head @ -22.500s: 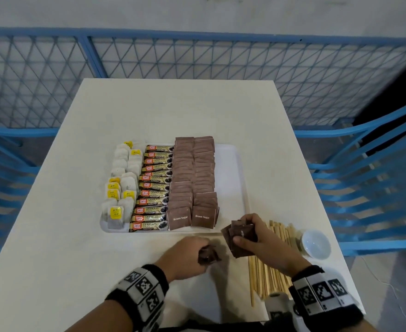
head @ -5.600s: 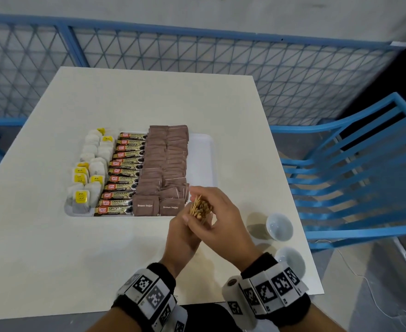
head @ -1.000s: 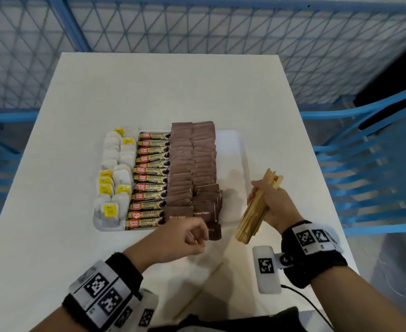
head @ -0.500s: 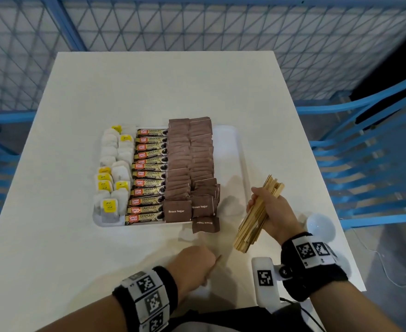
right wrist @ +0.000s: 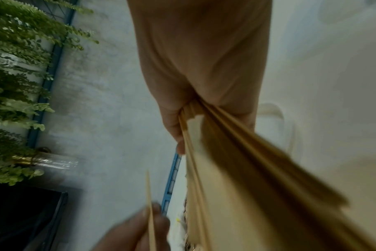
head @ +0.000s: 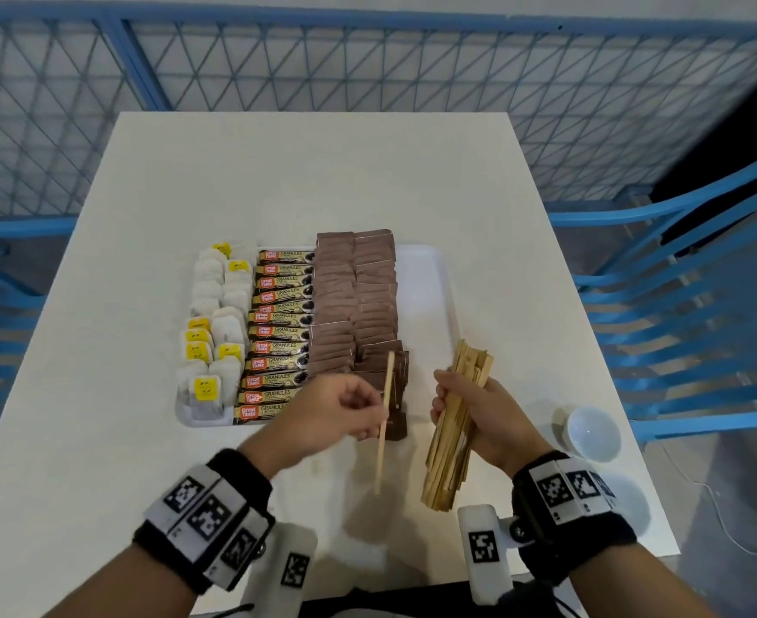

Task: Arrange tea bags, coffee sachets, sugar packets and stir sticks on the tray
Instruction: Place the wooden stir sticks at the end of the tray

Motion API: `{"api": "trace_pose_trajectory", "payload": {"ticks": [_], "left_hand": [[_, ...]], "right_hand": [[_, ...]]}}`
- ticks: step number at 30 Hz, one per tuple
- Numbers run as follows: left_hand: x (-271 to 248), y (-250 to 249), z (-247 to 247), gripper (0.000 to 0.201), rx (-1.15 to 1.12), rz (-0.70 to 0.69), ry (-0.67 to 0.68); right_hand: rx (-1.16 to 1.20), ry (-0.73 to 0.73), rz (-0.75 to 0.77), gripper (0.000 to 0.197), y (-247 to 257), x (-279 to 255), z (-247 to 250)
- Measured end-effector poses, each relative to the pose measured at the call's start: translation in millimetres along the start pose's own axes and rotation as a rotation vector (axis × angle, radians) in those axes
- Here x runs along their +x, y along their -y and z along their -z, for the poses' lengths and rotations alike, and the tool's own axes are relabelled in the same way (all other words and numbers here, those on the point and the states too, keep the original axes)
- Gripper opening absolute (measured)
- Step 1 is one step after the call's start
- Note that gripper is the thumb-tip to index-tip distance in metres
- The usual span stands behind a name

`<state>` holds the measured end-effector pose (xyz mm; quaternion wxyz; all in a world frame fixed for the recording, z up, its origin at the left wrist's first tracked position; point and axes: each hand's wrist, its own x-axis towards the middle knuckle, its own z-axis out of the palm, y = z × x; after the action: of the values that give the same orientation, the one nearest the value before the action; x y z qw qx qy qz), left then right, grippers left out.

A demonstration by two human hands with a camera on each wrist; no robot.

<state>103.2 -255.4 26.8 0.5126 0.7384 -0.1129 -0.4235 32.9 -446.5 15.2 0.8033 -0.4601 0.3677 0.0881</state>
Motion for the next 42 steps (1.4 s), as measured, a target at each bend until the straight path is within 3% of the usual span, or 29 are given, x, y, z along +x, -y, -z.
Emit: {"api": "trace_pose_trajectory", "payload": {"ticks": [3, 6, 11, 15, 20, 23, 26, 33, 38, 42], "left_hand": [[5.7, -16.0, 6.0, 0.003, -0.166, 0.009, -0.048], [10.4, -19.2, -0.2, 0.005, -0.186, -0.002, -0.085], [15.3, -17.1, -12.7, 0.006, -0.196, 0.031, -0.159], [18.7, -15.7, -16.8, 0.003, -0.130, 0.028, -0.145], [17.9, -1.0, -12.5, 0.006, 0.257, -0.144, -0.193], [18.0, 14.1, -15.5, 0.042, 0.740, -0.211, -0.031], [22.6, 22.9, -21.8, 0.041, 1.147, -0.263, 0.035], [44.9, 12.3, -14.0, 0.019, 1.072, -0.386, -0.233], [47.5, 16.2, -18.9, 0.034, 1.110, -0.370, -0.273], [45.4, 14.4, -20.9, 0.025, 0.893, -0.405, -0.356]], "right_hand": [[-0.058, 0.105, -0.029, 0.014, -0.3, -3.9, -13.3], [-0.066, 0.221, -0.065, 0.014, -1.0, -6.3, -20.6], [-0.002, 0.332, -0.096, 0.031, -1.7, -6.0, -20.0], [-0.113, 0.311, -0.083, 0.015, 2.0, -5.7, -14.8], [-0.109, 0.147, -0.080, 0.010, 5.0, -1.9, 1.3], [-0.048, 0.030, -0.066, 0.009, 6.6, 3.3, 16.8], [0.010, -0.013, -0.054, 0.008, 9.2, 5.4, 28.0], [0.004, -0.050, -0.062, 0.007, 6.3, 8.1, 35.2], [0.023, -0.078, -0.067, 0.003, 3.9, 10.7, 32.3], [0.064, -0.096, 0.030, 0.009, 10.6, 12.7, 22.5]]}}
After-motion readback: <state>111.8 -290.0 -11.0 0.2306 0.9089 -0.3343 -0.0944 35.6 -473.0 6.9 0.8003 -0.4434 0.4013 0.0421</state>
